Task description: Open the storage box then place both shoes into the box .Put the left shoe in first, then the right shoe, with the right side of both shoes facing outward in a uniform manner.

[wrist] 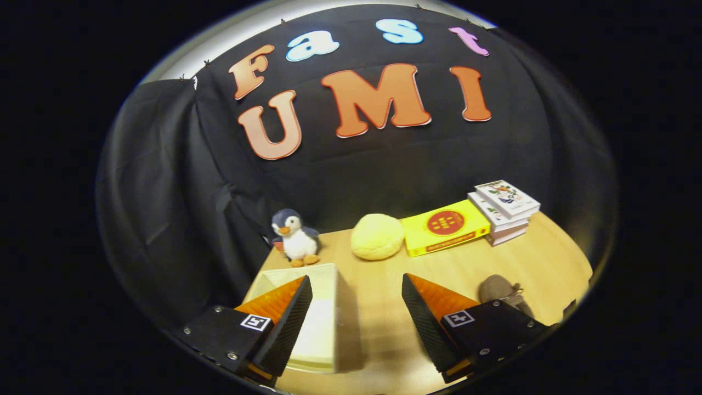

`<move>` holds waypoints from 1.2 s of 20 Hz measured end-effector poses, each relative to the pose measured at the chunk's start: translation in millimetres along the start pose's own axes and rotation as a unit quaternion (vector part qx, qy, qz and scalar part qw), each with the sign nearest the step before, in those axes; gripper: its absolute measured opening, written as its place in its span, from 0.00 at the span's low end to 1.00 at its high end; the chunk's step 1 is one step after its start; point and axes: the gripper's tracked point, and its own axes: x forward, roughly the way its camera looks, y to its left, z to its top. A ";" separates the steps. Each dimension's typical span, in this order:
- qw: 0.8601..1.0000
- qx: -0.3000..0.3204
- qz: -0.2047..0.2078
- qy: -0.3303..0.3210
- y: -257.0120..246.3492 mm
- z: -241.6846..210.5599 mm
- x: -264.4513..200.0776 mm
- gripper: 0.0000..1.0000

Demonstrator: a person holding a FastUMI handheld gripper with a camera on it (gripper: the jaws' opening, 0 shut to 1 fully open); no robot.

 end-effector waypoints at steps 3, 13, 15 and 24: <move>0.999 -0.010 -0.031 0.015 -49.4 -23.2 -0.2 0.98; 0.993 -0.027 -0.070 0.090 -143.0 -141.9 26.4 0.98; 0.992 -0.034 -0.068 0.101 -150.1 -157.1 33.9 0.93; 0.989 -0.041 -0.066 0.126 -153.9 -188.5 77.9 0.55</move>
